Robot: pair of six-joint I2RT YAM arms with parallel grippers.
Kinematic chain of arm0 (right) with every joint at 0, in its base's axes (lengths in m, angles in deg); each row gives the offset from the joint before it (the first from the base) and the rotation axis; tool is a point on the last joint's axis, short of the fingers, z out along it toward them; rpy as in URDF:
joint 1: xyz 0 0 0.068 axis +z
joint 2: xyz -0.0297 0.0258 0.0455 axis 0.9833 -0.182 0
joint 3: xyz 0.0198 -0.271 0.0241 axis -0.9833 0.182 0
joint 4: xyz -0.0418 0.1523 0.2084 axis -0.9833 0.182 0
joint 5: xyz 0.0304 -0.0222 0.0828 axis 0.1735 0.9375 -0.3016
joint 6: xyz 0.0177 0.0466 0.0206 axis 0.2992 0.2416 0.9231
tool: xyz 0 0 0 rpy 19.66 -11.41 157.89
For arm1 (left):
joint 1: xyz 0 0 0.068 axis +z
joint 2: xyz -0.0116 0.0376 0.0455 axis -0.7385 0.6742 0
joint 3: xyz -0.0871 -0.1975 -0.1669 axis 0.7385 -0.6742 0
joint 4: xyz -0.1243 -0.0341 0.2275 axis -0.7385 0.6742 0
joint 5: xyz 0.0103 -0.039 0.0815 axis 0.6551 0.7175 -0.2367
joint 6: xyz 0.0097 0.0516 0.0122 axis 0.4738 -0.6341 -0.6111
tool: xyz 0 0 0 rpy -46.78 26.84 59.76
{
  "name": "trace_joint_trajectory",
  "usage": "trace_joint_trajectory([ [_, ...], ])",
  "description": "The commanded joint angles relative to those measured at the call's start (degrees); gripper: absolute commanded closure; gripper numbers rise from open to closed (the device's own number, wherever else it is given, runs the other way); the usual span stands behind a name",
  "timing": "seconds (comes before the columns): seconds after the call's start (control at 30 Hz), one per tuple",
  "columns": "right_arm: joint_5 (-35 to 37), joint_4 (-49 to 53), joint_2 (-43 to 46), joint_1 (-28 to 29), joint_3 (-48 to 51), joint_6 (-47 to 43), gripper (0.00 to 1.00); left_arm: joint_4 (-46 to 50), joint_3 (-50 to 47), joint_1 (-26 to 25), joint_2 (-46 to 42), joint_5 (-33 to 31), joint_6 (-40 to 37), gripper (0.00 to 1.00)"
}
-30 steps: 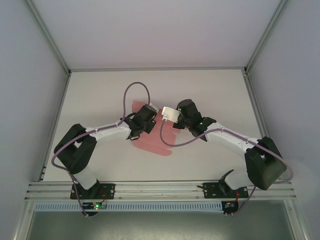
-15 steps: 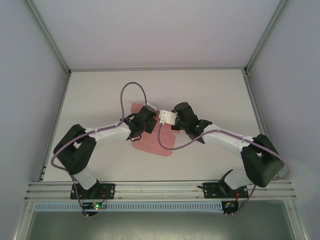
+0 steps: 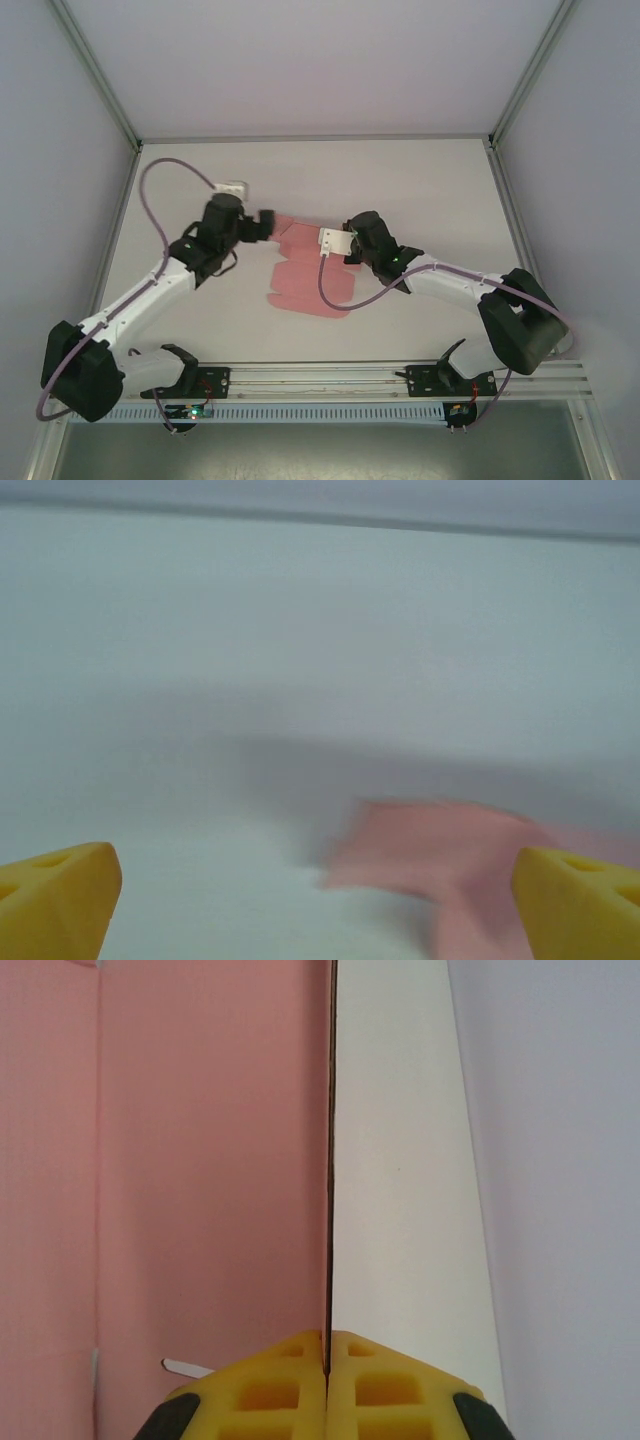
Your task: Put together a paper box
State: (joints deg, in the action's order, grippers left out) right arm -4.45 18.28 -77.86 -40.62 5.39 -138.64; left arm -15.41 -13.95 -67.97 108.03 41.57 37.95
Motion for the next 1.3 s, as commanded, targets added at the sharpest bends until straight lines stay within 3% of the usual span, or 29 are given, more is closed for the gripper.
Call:
trace_joint_trajectory([
  [0.0,-0.58,-5.63,0.81,0.22,2.14,-2.07,1.0,1.24,0.24,8.97,5.11,0.98,9.7,0.0],
  [0.13,-1.48,-5.88,1.97,0.3,2.79,-2.54,1.0,-3.77,4.96,15.19,16.86,12.61,8.86,0.0],
  [0.3,-1.22,-5.92,2.11,0.29,3.11,-2.2,1.0,-4.82,13.53,15.53,29.55,27.85,3.26,0.0],
  [0.53,-1.12,-5.79,1.8,0.3,2.76,-1.74,1.0,-14.09,11.22,15.14,33.03,45.22,-0.26,0.0],
  [0.6,-0.93,-5.79,1.88,0.3,2.7,-1.63,1.0,-13.69,11.23,14.7,33.72,48.62,-2.02,0.07],
  [0.73,0.06,-5.81,1.48,0.22,2.35,-1.61,1.0,-16.4,8.38,13.85,32.95,56.57,-3.54,0.12],
  [0.8,0.58,-5.96,1.19,0.22,2.23,-1.51,1.0,-17.18,6.68,13.24,31.82,58.88,-3.87,0.13],
  [0.97,2.03,-6.55,0.45,0.13,2.07,-1.32,1.0,-18.02,2.62,10.77,28.84,60.25,-4.31,0.29],
  [1.27,1.39,-7.26,1.02,0.02,4.11,-2.27,1.0,-16.27,-2.3,7.98,25.58,56.33,-5.16,0.38],
])
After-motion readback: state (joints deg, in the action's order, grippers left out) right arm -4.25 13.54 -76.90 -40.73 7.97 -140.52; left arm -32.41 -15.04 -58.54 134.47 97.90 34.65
